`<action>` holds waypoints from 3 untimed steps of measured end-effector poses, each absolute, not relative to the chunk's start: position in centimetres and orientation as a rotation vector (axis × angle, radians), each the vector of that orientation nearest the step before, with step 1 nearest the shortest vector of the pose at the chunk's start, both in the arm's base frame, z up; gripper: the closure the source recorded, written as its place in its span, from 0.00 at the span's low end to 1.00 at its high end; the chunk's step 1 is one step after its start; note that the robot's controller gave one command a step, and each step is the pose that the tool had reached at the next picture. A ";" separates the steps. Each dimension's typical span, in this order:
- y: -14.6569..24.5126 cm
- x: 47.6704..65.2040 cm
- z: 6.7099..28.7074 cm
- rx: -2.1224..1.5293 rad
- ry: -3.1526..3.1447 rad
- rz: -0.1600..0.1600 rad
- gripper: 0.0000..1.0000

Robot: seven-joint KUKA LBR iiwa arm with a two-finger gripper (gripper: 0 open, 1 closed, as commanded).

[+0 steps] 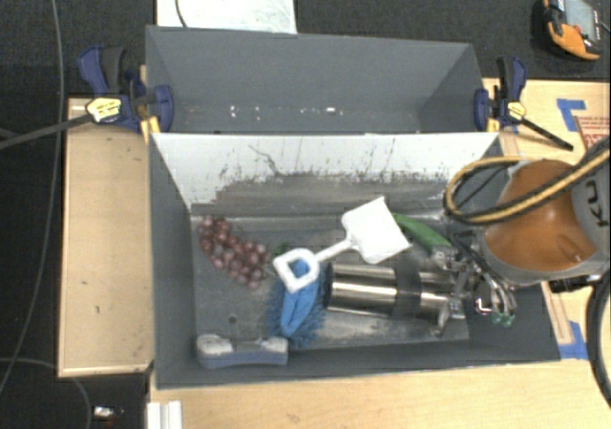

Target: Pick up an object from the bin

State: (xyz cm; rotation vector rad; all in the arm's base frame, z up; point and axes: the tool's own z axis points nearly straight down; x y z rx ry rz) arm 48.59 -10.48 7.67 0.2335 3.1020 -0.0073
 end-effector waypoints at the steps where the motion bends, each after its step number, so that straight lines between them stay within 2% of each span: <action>1: -11.0 53.2 7.1 0.111 3.101 -0.012 0.00; 2: -11.1 49.9 15.8 0.174 3.114 -0.007 0.00; 3: -11.0 51.8 15.4 0.147 3.106 -0.009 0.00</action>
Offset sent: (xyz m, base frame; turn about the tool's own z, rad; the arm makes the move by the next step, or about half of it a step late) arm 0.0092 -0.0063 0.0971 -0.0305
